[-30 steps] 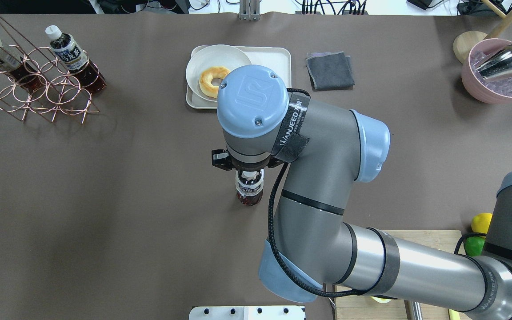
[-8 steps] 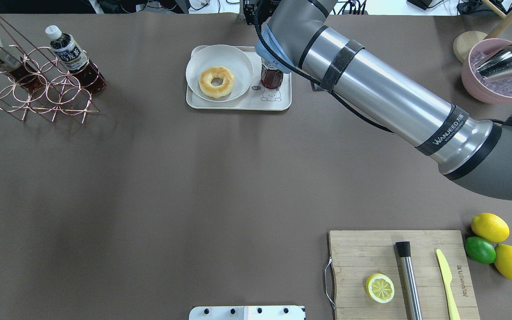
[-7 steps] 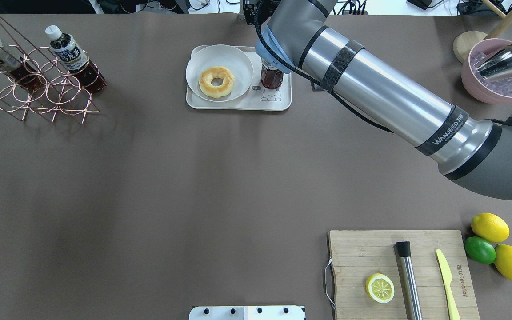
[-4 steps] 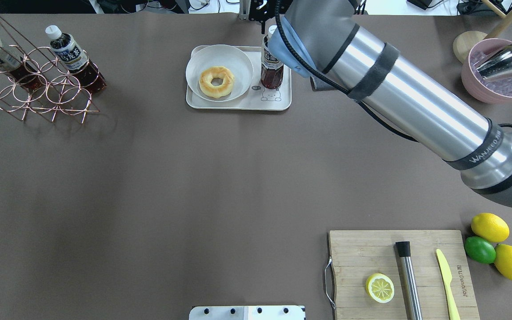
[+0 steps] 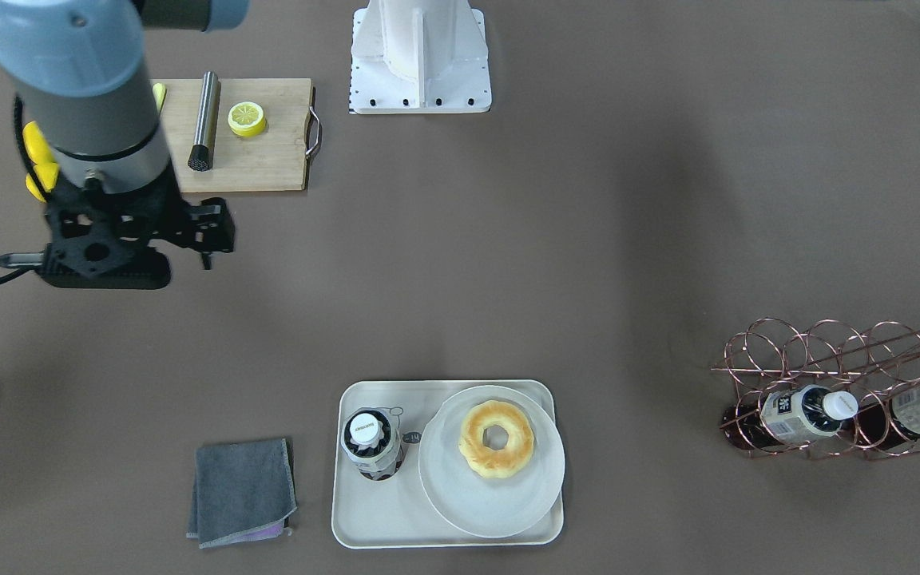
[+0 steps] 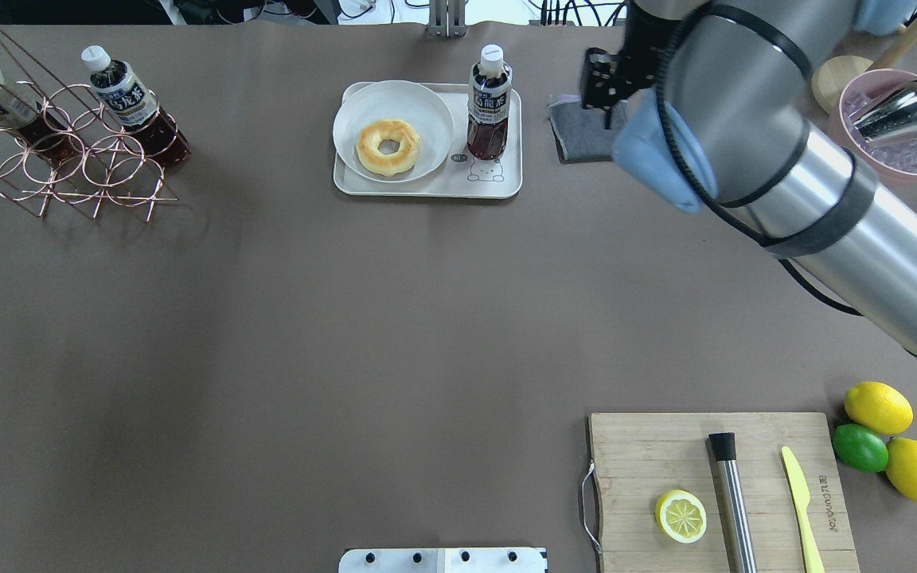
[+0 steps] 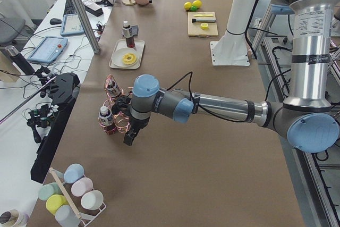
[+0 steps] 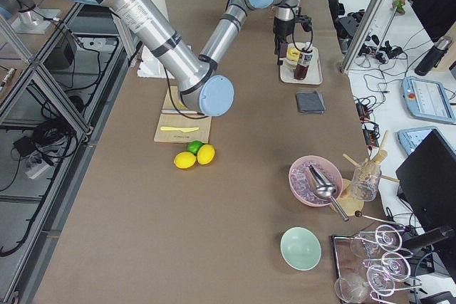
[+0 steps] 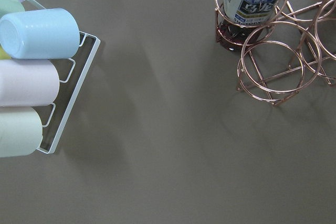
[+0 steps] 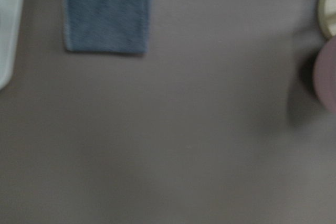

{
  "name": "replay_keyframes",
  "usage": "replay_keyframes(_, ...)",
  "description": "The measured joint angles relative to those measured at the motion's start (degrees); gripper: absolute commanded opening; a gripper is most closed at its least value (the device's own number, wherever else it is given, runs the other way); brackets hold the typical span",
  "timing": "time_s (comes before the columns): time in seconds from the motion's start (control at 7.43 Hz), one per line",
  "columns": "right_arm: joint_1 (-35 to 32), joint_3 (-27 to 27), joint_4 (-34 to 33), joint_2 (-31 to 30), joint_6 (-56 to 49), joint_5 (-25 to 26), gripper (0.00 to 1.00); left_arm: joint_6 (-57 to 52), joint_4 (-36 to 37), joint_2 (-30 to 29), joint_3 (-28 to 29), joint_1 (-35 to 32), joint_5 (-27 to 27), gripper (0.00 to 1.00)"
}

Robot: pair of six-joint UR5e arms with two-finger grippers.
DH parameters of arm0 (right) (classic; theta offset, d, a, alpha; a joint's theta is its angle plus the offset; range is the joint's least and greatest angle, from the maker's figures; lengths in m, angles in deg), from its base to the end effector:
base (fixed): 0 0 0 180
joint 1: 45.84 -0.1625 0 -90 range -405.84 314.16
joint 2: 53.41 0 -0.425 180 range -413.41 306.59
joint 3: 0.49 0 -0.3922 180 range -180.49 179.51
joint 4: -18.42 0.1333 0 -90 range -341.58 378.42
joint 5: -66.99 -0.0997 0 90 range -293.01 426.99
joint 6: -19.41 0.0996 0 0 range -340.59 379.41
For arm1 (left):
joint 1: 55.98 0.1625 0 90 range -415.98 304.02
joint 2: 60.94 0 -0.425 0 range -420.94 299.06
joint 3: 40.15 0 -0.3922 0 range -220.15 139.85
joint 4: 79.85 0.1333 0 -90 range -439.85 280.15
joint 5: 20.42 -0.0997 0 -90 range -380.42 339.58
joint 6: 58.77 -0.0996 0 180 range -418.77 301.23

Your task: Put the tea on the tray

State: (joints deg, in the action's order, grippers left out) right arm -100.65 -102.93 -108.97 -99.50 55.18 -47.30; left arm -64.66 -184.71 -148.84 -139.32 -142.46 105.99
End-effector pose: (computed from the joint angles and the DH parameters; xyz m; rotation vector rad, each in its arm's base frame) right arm -0.2910 -0.5729 0.1957 0.0216 -0.5312 -0.0603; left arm -0.0436 -0.4997 0.5761 0.3837 0.6215 0.2785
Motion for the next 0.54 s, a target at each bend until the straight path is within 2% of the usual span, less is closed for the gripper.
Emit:
replay_keyframes(0.27, -8.2, -1.8, 0.3, -14.3, -22.8, 3.2, 1.0, 0.0, 0.0, 0.6, -0.1, 0.0, -0.4, 0.98)
replay_keyframes(0.4, -13.0, -0.4, 4.2, -20.7, -32.0, 2.9, 1.0, 0.0, 0.0, 0.9, 0.1, -0.1, -0.5, 0.98)
replay_keyframes(0.54, -17.5, 1.7, 12.5, -28.2, -36.8, -0.5, 1.0, 0.0, 0.0, 1.0, 0.4, -0.1, -0.5, 0.98)
